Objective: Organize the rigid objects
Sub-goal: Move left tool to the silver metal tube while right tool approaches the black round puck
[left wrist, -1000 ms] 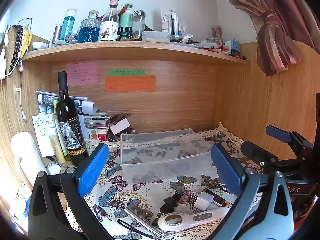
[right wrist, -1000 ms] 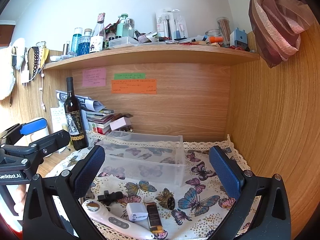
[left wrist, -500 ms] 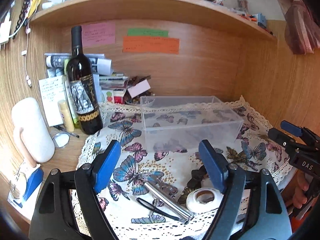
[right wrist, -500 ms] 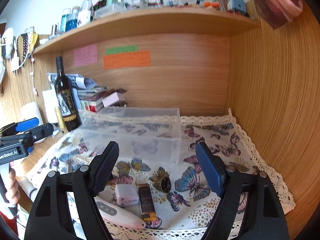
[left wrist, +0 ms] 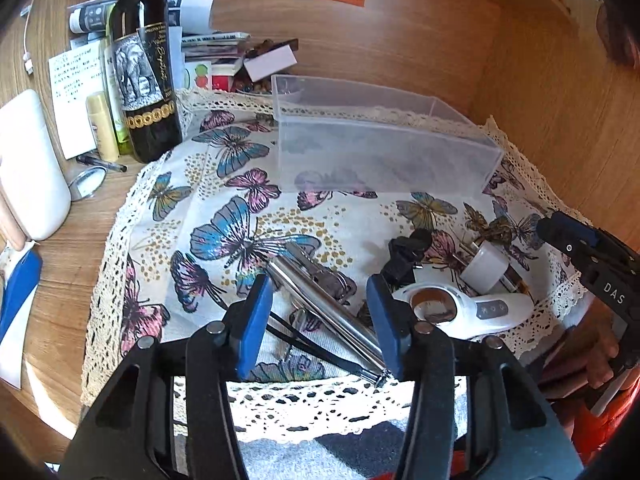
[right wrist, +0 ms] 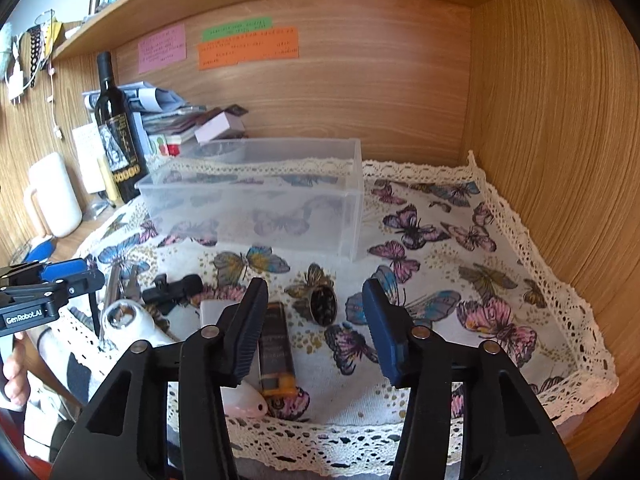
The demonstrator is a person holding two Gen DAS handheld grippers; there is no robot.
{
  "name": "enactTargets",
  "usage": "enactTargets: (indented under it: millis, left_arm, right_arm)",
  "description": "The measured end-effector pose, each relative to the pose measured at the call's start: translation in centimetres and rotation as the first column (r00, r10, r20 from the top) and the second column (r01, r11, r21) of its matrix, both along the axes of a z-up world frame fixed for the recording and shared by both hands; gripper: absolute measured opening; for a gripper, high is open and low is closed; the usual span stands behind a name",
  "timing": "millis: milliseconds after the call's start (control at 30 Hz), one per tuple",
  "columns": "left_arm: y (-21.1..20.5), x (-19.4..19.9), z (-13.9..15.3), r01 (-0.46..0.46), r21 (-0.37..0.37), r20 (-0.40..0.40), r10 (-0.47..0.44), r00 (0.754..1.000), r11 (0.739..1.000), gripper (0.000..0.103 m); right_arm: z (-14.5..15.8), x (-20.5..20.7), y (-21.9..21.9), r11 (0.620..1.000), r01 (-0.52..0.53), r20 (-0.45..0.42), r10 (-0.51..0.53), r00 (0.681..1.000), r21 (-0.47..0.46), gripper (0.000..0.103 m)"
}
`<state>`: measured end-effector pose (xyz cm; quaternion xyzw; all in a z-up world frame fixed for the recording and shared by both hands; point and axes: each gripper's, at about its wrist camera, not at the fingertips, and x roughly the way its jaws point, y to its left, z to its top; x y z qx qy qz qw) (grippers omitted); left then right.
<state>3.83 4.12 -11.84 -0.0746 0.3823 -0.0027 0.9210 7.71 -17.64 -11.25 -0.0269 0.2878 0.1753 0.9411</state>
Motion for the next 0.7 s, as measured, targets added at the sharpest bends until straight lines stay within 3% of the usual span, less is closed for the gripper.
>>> enactTargets:
  millis: [200, 333, 500, 567, 700]
  left_arm:
    - [0.1, 0.5, -1.7, -0.026, -0.063, -0.063, 0.022, 0.998, 0.998, 0.042]
    - [-0.3, 1.0, -1.7, -0.025, -0.043, -0.063, 0.022, 0.998, 0.999, 0.036]
    - [-0.1, 1.8, -1.7, -0.008, -0.035, -0.065, 0.006, 0.998, 0.999, 0.025]
    - [0.2, 2.0, -1.7, 0.004, -0.046, -0.069, -0.007, 0.998, 0.999, 0.015]
    - [0.7, 2.5, -1.7, 0.014, -0.069, -0.071, -0.018, 0.997, 0.998, 0.015]
  right_arm:
    - [-1.2, 0.3, 0.2, 0.999, -0.041, -0.053, 0.041, 0.998, -0.004, 0.043]
    - [-2.0, 0.8, 0.5, 0.998, -0.07, -0.095, 0.07, 0.993, 0.001, 0.043]
    - [-2.6, 2.3, 0.4, 0.999, -0.052, -0.134, 0.051, 0.99, -0.002, 0.043]
    - [-2.5, 3.1, 0.3, 0.999, -0.042, -0.149, 0.041, 0.988, 0.001, 0.043]
    - [-2.7, 4.3, 0.5, 0.999, -0.035, -0.172, 0.034, 0.984, -0.003, 0.043]
